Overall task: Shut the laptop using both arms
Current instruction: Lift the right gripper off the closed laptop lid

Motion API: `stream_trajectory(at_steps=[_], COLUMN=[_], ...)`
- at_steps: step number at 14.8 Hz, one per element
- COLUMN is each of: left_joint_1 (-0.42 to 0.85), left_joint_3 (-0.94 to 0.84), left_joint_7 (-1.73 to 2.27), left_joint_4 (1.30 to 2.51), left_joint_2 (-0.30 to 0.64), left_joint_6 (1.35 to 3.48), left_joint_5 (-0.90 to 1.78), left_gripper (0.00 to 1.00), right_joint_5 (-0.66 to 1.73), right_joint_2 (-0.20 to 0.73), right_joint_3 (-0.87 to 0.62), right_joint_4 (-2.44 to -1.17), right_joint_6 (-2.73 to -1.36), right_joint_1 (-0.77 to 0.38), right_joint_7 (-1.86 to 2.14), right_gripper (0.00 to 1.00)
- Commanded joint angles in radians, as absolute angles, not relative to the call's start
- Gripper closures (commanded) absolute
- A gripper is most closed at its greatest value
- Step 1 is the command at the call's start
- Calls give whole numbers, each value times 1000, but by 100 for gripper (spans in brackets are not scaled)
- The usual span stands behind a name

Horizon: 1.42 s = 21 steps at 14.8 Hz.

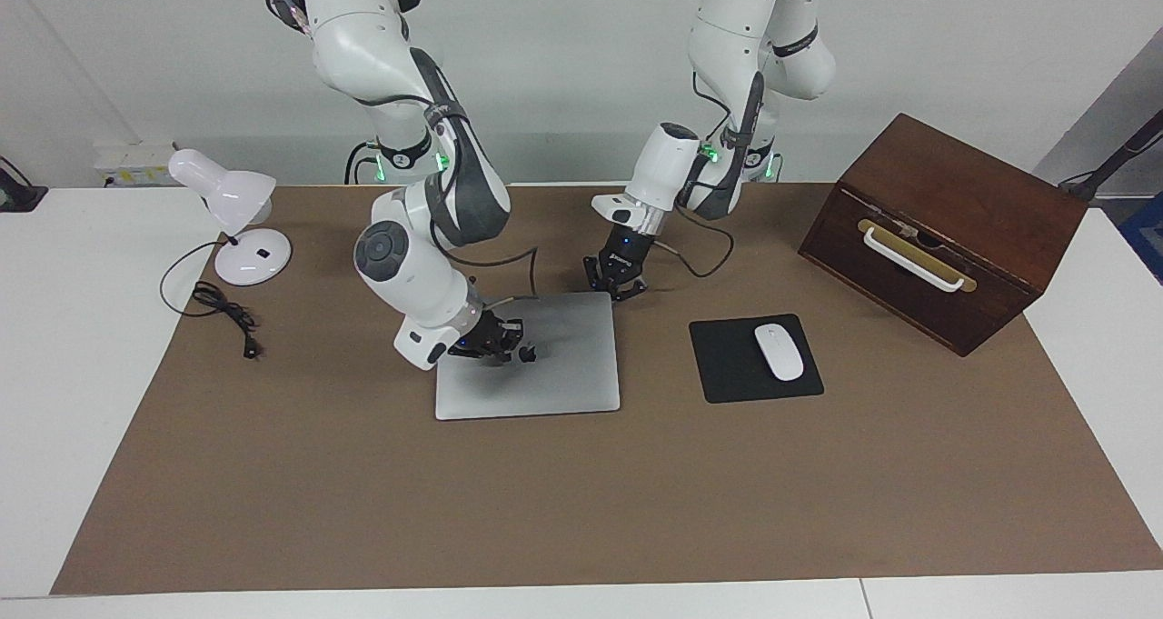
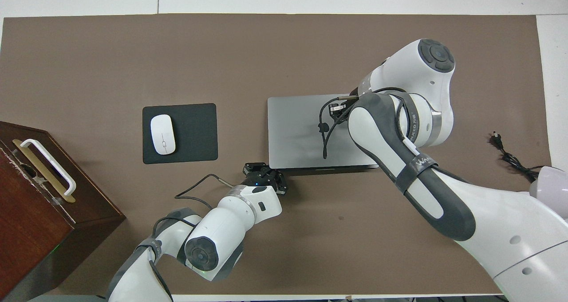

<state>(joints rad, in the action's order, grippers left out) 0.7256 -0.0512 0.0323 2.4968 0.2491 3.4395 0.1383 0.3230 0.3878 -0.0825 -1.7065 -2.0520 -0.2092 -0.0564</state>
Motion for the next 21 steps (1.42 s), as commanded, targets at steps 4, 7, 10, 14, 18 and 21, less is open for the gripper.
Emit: stream_trajectory(at_steps=[4, 7, 10, 14, 18, 21], left_joint_1=[730, 730, 732, 716, 712, 698], left_joint_3=[-35, -35, -35, -37, -37, -37], left_joint_7=[11, 12, 12, 12, 11, -1], left_joint_4=[2491, 2491, 2494, 2506, 2522, 2522], left_joint_2=[333, 333, 322, 278, 183, 72], left_joint_6=[3453, 3462, 3462, 3447, 3314, 3139], left_joint_5=[156, 156, 158, 158, 156, 156], left_gripper=[100, 100, 100, 100, 100, 100], right_joint_5=[178, 126, 77, 69, 34, 37], right_joint_2=[258, 212, 173, 127, 117, 107], right_joint_3=[-86, -86, -86, -74, -57, -58], right_joint_4=[-1712, -1684, -1674, -1637, -1575, -1591], right_joint_6=[-1948, -1863, -1821, -1725, -1597, -1601], right_joint_1=[-186, -181, -179, -172, -135, -121], right_joint_7=[-81, -81, -77, -77, -71, -72], right_gripper=[89, 64, 0, 0, 0, 0])
